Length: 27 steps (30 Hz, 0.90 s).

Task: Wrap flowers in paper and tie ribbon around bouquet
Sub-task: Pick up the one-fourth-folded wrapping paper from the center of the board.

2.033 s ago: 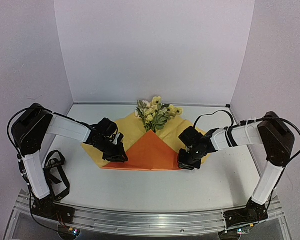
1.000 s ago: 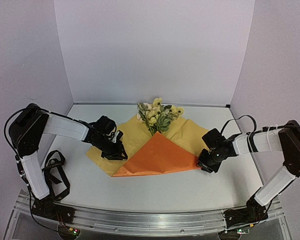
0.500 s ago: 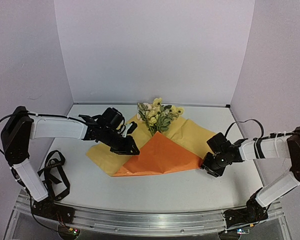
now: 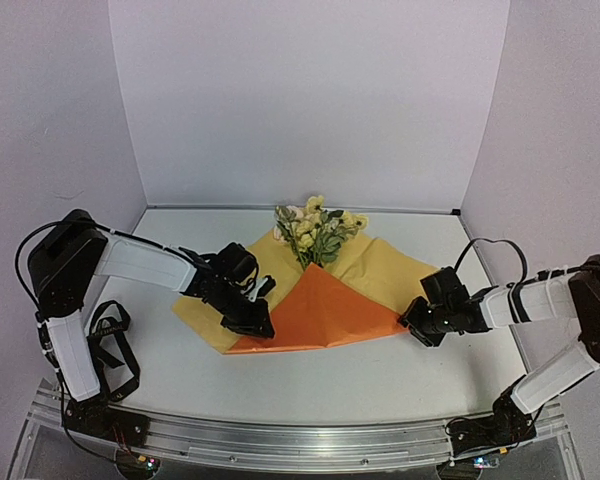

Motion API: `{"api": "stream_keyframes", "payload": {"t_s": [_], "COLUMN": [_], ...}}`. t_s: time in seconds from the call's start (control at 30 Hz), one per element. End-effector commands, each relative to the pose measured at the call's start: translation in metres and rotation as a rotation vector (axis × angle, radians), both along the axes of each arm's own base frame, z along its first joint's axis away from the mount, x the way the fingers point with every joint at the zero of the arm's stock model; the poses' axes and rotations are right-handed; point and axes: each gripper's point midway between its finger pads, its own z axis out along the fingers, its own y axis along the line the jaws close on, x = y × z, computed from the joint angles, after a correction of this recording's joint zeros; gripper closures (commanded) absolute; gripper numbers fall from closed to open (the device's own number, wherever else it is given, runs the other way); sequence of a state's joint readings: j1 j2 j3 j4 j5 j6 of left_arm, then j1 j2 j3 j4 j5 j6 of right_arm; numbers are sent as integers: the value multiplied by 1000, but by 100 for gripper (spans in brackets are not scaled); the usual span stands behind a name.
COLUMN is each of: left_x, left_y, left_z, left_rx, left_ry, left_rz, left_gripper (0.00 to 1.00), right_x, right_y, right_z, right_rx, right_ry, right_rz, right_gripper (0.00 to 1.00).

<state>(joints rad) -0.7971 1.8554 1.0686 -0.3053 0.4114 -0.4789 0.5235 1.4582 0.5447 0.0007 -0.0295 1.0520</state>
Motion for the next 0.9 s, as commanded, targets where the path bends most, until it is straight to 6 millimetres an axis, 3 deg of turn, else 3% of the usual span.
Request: {"api": "stream_keyframes", "payload": {"t_s": [0.0, 0.17, 0.37, 0.6, 0.87], "left_x": [3, 2, 3, 1, -15], "left_y": [3, 4, 4, 6, 16], "left_z": [-12, -19, -19, -20, -18], "left_rx": [18, 31, 35, 45, 40], "left_ry": [-2, 7, 3, 9, 42], "left_rz": [12, 13, 13, 12, 3], "left_gripper": [85, 85, 85, 85, 85], "right_x": [-18, -17, -13, -13, -34], "right_y": [-21, -30, -28, -24, -29], "right_z": [-27, -32, -35, -38, -39], "right_rx": [-57, -69, -40, -4, -33], "right_ry": [74, 46, 24, 15, -105], "right_rz": [-50, -76, -85, -99, -118], "right_gripper": [52, 54, 67, 99, 100]}}
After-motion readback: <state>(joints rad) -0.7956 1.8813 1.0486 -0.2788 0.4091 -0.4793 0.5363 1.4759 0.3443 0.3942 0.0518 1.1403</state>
